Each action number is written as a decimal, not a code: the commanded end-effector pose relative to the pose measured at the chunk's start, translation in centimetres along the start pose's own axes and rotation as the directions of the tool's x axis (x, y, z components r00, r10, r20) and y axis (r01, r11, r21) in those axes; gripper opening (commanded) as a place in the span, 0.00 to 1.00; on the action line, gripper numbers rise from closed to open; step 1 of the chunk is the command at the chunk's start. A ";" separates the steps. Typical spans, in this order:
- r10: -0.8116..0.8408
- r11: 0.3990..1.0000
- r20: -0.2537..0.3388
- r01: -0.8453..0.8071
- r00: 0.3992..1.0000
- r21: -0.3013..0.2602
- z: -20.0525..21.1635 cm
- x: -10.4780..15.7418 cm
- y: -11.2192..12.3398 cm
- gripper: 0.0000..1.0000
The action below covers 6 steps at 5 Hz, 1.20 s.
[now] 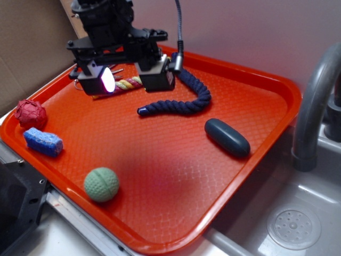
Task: Grab the plastic pickle.
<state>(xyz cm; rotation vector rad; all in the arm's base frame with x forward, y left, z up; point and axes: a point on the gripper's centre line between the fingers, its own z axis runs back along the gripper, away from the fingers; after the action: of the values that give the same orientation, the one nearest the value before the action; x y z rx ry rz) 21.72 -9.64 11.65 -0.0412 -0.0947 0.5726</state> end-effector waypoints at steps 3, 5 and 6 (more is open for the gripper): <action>-0.016 0.988 -0.007 0.014 1.000 -0.151 -2.6 2.7 -4.1 1.00; -0.028 0.990 0.070 0.038 0.997 -0.137 -4.5 2.3 -7.4 1.00; -0.034 0.991 0.025 0.036 0.999 -0.126 -5.8 2.3 -8.5 1.00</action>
<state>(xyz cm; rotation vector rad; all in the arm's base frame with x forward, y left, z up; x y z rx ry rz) 27.68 -16.01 5.27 -0.1136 -0.1169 0.5298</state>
